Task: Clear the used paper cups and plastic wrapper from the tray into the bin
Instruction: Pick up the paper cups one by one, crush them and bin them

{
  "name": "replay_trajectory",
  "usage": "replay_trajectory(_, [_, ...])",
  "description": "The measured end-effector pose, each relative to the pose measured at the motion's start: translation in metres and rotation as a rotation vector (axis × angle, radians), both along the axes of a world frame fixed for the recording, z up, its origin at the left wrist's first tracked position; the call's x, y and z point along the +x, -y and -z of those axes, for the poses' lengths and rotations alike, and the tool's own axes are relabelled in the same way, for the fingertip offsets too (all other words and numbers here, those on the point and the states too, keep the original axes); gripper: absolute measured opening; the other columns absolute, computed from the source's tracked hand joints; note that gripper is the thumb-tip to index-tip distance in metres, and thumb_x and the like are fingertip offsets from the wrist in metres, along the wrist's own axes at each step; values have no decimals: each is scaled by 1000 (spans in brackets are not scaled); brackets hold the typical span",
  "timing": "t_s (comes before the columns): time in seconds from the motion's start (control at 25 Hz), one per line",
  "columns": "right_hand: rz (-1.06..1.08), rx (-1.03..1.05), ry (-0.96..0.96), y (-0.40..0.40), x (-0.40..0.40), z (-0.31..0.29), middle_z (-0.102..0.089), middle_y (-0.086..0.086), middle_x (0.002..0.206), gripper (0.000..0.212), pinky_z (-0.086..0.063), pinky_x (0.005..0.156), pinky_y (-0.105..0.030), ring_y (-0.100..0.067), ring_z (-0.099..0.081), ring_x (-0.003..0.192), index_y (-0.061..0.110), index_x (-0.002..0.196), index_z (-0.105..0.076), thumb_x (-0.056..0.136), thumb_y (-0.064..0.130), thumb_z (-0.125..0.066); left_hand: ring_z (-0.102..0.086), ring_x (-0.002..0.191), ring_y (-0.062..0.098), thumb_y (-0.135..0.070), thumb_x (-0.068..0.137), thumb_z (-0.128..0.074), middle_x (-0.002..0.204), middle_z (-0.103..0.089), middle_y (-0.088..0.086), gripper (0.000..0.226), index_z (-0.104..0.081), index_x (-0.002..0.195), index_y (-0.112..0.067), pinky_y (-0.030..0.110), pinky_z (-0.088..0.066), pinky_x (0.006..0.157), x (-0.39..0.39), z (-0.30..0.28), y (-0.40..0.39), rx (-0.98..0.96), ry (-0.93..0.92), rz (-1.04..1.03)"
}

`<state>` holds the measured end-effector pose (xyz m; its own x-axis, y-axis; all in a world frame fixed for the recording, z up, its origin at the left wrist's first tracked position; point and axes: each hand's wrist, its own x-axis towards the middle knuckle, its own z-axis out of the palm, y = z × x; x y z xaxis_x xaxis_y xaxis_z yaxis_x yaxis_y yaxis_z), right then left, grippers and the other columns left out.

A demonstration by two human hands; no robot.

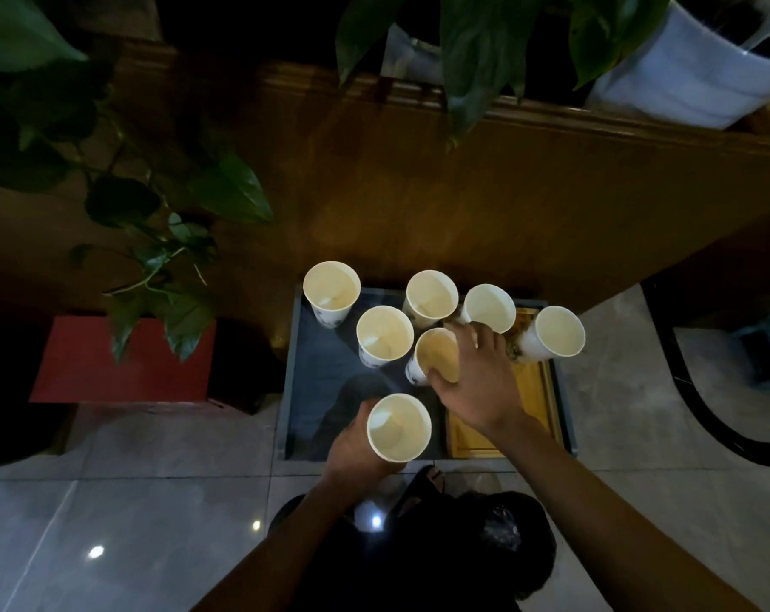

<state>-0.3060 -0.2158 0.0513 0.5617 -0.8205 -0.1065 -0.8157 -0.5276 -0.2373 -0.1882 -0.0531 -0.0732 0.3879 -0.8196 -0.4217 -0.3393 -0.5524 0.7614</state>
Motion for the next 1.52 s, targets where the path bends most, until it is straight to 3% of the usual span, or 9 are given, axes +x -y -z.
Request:
replay_trajectory(0.36, [-104, 87, -176, 14, 14, 16, -31, -10, 160, 92, -43, 110, -50, -38, -30, 147, 30, 150, -27, 75, 50, -76, -64, 104, 9, -50, 52, -88, 109, -56, -24, 91, -32, 123, -50, 23, -45, 82, 2, -5, -1, -8, -32, 48])
replay_trajectory(0.56, [-138, 77, -167, 16, 6, 20, -38, -10, 156, 88, -44, 109, -48, -37, -35, 143, 29, 149, -30, 74, 41, -76, -57, 99, -1, -50, 53, -88, 109, -55, -25, 91, -30, 124, -52, 21, -44, 80, 2, -7, -3, -33, -30, 44])
replay_trajectory(0.68, [-126, 91, -124, 13, 2, 18, -39, -10, 156, 92, -41, 112, -48, -36, -34, 144, 28, 151, -28, 75, 42, -78, -54, 93, -11, -54, 51, -86, 104, -54, -31, 89, -28, 119, -61, 9, -41, 74, 2, -9, -5, -27, -22, 35])
replay_trajectory(0.8, [-42, 148, -1, 8, -9, 13, -35, -10, 156, 98, -40, 113, -49, -35, -34, 144, 31, 151, -24, 73, 42, -81, -49, 88, -28, -61, 50, -82, 97, -52, -40, 88, -23, 114, -71, -2, -36, 62, 3, -11, -5, -25, -23, 28])
replay_trajectory(1.0, [180, 292, 281, 13, -36, -10, -42, -12, 143, 92, -37, 97, -30, -30, -49, 126, 24, 149, -34, 73, 23, -86, -57, 89, -4, -66, 44, -78, 93, -54, -29, 87, -22, 110, -68, 19, -43, 73, 0, -6, -3, 0, -39, -7])
replay_trajectory(1.12, [312, 305, 422, 13, -47, -32, -46, -4, 139, 80, -41, 95, -32, -20, -50, 119, 33, 143, -43, 74, 26, -83, -68, 96, 13, -66, 39, -78, 94, -57, -25, 87, -30, 111, -62, 22, -43, 71, -2, -2, -2, 24, -39, -34])
replay_trajectory(1.32, [393, 492, 745, -17, -65, -53, -53, 10, 142, 60, -48, 89, -24, -7, -53, 126, 47, 137, -50, 79, 39, -65, -69, 98, 16, -63, 40, -82, 99, -63, -20, 83, -32, 107, -64, 22, -45, 71, 0, -6, -2, -16, -45, -30])
replay_trajectory(1.44, [418, 596, 822, -36, -74, -53, -54, 14, 145, 56, -51, 99, -36, -10, -55, 128, 51, 137, -52, 82, 42, -62, -69, 102, 15, -60, 46, -85, 109, -68, -13, 79, -45, 113, -46, 28, -53, 79, -2, -21, 1, -81, -53, -73])
replay_trajectory(1.52, [428, 612, 851, -46, -79, -53, -56, 17, 143, 58, -53, 97, -36, -8, -58, 125, 50, 137, -53, 79, 49, -61, -66, 103, 9, -60, 48, -86, 112, -67, -13, 77, -48, 113, -45, 34, -56, 83, -1, -34, 1, -155, -66, -100])
